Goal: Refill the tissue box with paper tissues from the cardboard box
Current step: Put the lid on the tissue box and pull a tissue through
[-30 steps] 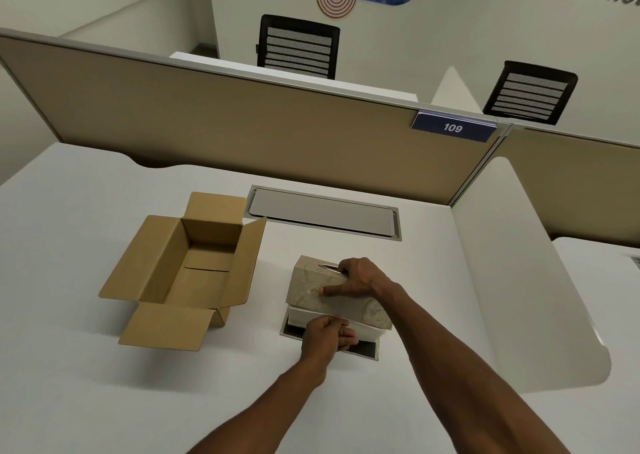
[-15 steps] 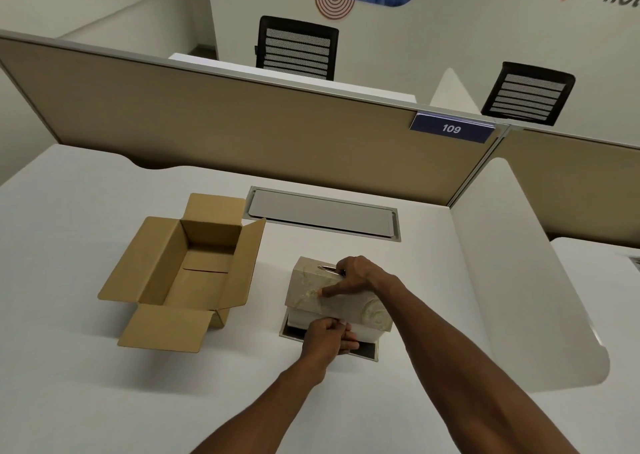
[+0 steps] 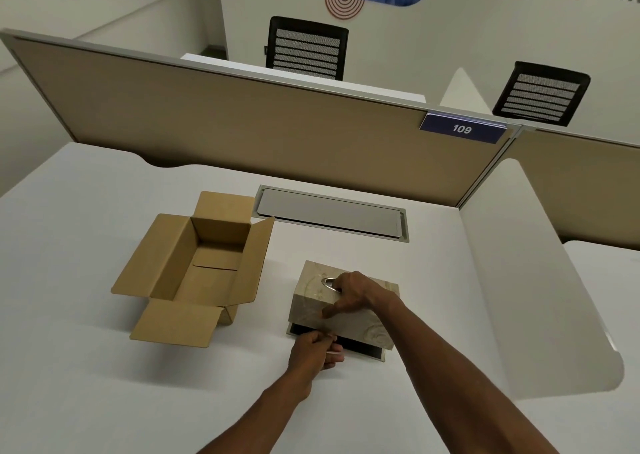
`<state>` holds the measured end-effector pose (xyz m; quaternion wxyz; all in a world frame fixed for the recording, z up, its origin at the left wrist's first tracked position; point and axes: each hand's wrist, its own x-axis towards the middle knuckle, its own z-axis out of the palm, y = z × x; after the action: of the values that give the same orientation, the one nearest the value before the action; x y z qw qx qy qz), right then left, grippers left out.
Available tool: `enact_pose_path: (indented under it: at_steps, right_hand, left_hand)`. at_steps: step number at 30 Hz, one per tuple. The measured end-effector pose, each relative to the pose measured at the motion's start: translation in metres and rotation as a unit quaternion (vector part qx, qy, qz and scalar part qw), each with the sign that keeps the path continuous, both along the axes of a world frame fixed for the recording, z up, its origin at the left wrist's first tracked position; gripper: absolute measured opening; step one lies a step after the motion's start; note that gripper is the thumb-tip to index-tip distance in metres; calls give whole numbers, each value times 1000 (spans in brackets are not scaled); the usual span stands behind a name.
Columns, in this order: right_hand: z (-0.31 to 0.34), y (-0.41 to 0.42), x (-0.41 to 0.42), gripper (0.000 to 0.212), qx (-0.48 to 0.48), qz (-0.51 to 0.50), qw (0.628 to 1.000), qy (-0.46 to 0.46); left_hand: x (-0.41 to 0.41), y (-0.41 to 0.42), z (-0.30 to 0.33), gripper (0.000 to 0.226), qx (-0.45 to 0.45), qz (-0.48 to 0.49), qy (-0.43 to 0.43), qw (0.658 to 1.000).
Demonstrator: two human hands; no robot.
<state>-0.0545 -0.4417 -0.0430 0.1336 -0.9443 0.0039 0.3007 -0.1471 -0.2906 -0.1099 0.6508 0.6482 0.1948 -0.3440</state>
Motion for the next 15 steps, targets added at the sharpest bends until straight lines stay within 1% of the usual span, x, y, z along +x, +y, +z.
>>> enact_pose_path:
  at_steps: [4,7,9,12,13,15]
  right_hand:
    - [0,4,-10,74,-18,0,1000,-17]
    - [-1,7,-21,80,-16,-4,999,-46]
    - [-1,10,-29,85,-14,1,998,-61]
    - [-2,13,-41,86,-4,-6,996,-92]
    - [-3,14,-44,86,0,-15,994,-104]
    - [-7,16,-52,84,4,-33,991,-132]
  left_hand:
    - [-2,6,-4,16,-2,4,1,1000]
    - [-5,12,-7,15,14,1,2,1000]
    - [-5,20,-9,15,51,23,-13,998]
    - [-3,36,-11,16,141,100,-63,983]
    - [-1,41,-11,19,173,118,-85,974]
    - [7,49,-8,33,219,122,-129,959]
